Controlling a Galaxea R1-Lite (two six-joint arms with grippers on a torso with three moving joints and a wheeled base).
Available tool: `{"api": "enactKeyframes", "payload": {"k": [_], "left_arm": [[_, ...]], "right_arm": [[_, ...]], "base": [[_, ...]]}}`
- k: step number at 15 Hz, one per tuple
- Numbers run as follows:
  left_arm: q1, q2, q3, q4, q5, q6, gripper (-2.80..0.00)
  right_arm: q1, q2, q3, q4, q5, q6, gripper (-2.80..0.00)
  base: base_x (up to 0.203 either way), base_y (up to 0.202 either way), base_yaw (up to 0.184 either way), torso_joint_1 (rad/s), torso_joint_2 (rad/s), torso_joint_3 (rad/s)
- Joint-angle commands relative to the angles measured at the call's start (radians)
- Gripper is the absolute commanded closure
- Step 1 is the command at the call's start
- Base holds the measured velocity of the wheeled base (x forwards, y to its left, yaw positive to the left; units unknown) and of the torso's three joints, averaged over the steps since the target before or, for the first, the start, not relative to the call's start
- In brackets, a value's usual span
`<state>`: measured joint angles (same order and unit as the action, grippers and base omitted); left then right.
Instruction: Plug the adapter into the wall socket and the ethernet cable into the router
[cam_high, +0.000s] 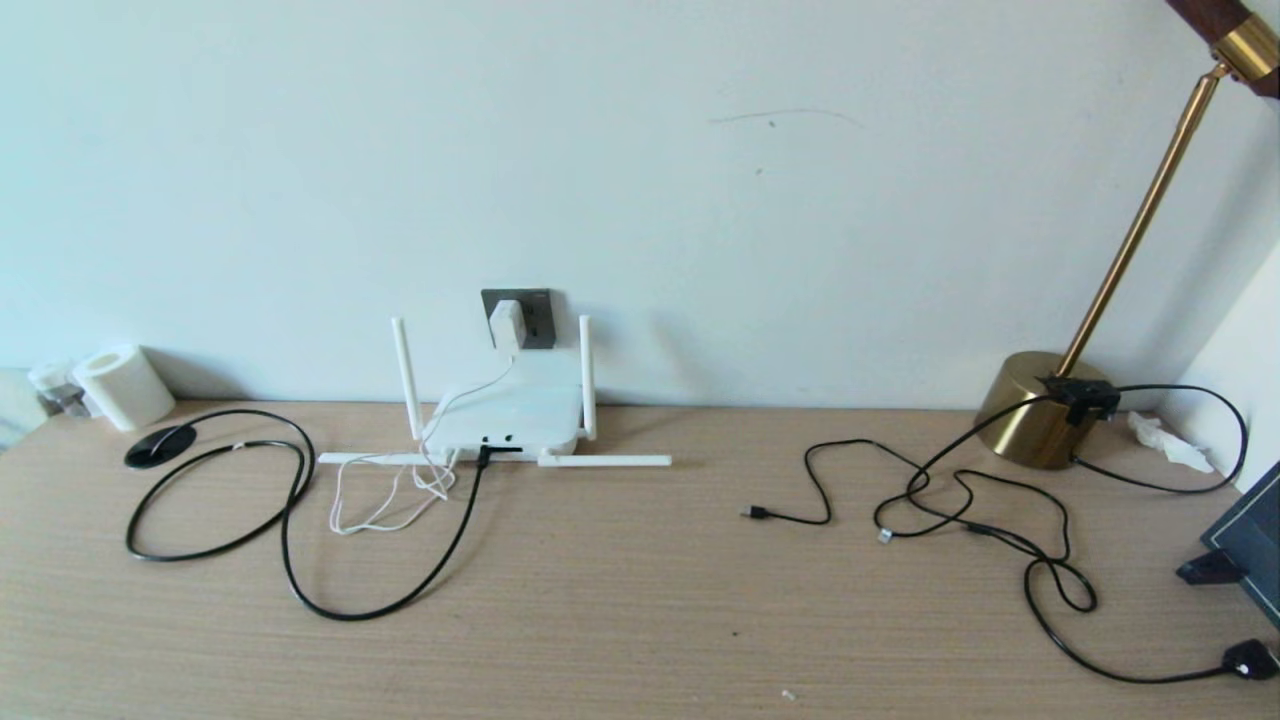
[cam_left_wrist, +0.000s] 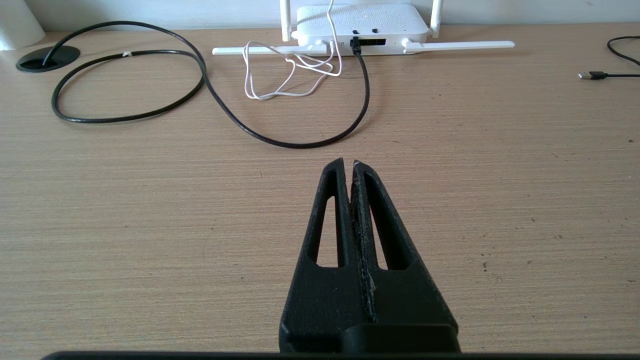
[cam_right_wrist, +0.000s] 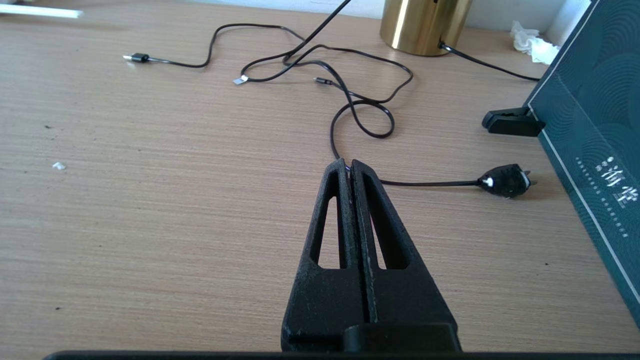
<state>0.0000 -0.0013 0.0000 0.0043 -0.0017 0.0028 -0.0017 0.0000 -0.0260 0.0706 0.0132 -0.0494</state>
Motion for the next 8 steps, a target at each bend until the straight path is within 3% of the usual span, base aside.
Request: {"api": "enactKeyframes", "payload": {"k": [1, 4, 8], "left_arm": [[0.000, 0.003, 0.000, 0.000, 0.000, 0.000, 0.00], [0.000, 0.003, 0.000, 0.000, 0.000, 0.000, 0.00], [0.000, 0.003, 0.000, 0.000, 0.000, 0.000, 0.00]], "right_arm": [[0.000, 0.000, 0.002, -0.005, 0.000, 0.007, 0.00], [0.000, 0.000, 0.026, -0.081, -0.015, 0.032, 0.00], [-0.001, 0.001, 0.026, -0.081, -0.020, 0.054, 0.00]], "base": [[0.000, 0.000, 0.000, 0.000, 0.00, 0.000], [0.000, 0.000, 0.000, 0.000, 0.00, 0.000], [0.000, 0.000, 0.000, 0.000, 0.00, 0.000]]}}
